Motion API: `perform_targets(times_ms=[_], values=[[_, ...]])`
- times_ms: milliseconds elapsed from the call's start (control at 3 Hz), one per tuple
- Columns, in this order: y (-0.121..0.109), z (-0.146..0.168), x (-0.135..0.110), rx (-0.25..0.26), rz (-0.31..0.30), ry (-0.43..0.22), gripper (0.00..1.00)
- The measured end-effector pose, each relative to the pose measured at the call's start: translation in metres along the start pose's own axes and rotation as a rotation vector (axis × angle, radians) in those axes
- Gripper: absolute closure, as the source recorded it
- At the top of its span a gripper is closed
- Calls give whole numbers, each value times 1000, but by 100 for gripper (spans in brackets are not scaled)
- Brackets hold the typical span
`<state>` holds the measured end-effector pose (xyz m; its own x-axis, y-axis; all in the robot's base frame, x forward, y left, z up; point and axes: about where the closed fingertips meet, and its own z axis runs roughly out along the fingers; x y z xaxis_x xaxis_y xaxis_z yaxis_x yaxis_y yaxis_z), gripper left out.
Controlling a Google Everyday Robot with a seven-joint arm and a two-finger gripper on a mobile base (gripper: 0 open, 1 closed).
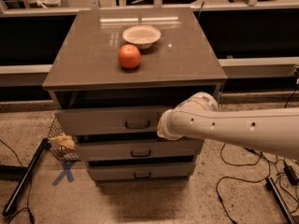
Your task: Close top drawer
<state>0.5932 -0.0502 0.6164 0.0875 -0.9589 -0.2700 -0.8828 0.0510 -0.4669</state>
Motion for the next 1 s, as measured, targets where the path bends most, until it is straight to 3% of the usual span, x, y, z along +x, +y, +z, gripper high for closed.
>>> perform_targets(times_ms=[333,667,1000], values=[[0,0,0,0,0,0,100],[-7,2,-4,-3,16,-44,100],[-35,11,-7,35,70,-161,100]])
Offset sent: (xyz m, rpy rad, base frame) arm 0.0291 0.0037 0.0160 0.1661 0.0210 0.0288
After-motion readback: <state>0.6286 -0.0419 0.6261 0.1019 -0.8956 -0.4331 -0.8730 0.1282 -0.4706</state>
